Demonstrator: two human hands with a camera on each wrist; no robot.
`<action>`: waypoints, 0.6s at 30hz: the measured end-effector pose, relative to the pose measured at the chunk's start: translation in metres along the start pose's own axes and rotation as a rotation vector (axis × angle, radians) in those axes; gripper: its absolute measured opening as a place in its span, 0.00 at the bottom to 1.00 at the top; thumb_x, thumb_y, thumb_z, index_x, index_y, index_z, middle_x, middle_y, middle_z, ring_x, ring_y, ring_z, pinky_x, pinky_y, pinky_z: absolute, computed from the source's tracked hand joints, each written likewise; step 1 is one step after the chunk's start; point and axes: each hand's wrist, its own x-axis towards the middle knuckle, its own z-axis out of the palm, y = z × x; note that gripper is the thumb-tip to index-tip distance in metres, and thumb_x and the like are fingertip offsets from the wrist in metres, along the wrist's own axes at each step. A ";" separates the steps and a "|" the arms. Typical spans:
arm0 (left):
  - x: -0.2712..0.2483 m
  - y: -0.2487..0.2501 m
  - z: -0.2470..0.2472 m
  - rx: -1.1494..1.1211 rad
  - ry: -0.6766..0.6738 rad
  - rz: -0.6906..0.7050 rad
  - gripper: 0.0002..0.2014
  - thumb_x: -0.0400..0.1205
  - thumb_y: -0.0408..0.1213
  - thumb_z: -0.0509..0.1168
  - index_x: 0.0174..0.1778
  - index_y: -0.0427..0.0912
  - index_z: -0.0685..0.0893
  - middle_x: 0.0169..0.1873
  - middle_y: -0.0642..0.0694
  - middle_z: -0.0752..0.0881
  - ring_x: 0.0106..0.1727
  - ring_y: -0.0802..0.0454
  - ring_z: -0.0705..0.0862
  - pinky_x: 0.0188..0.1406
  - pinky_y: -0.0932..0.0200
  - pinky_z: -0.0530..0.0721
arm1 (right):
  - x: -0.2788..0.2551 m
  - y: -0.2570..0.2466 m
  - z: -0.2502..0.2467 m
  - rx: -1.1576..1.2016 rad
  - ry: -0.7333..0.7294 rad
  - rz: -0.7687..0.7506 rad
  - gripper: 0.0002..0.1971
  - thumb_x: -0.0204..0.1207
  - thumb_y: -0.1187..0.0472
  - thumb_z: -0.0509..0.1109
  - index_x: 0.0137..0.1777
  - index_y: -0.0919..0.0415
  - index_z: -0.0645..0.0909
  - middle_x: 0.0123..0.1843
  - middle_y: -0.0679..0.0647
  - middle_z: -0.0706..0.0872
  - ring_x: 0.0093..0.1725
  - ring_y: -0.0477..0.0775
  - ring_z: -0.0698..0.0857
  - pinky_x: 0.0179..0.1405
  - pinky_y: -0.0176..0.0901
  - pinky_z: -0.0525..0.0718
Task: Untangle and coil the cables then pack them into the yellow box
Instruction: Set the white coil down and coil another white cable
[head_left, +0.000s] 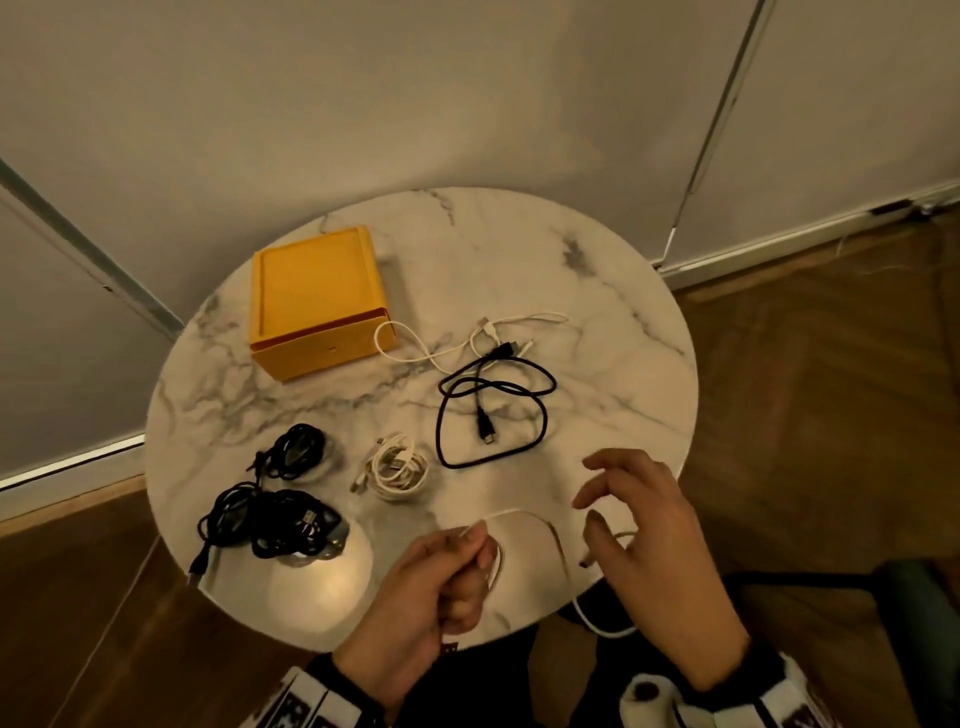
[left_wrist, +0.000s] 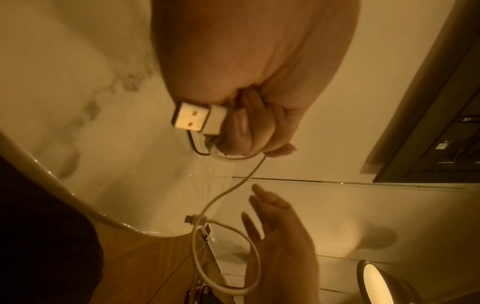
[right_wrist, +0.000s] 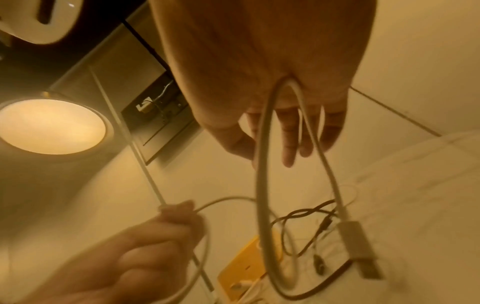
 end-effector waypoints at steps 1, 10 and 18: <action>0.001 -0.002 0.004 0.001 -0.004 -0.011 0.14 0.73 0.44 0.66 0.24 0.43 0.78 0.19 0.52 0.56 0.20 0.59 0.50 0.19 0.66 0.47 | -0.006 -0.007 0.001 0.036 -0.017 -0.045 0.07 0.71 0.62 0.70 0.47 0.49 0.83 0.61 0.41 0.80 0.64 0.40 0.75 0.62 0.32 0.73; -0.007 0.009 0.006 0.031 -0.021 -0.034 0.17 0.80 0.44 0.63 0.26 0.40 0.79 0.19 0.52 0.55 0.20 0.58 0.50 0.20 0.64 0.48 | -0.005 -0.015 0.017 0.328 -0.200 -0.052 0.04 0.79 0.61 0.72 0.47 0.50 0.84 0.38 0.44 0.86 0.40 0.47 0.85 0.44 0.44 0.83; -0.008 0.015 -0.008 0.071 -0.200 -0.053 0.12 0.79 0.41 0.62 0.31 0.40 0.81 0.19 0.53 0.59 0.20 0.59 0.53 0.17 0.69 0.58 | 0.008 -0.015 0.014 0.429 -0.202 -0.089 0.04 0.81 0.53 0.66 0.46 0.49 0.81 0.35 0.53 0.82 0.27 0.47 0.77 0.27 0.42 0.80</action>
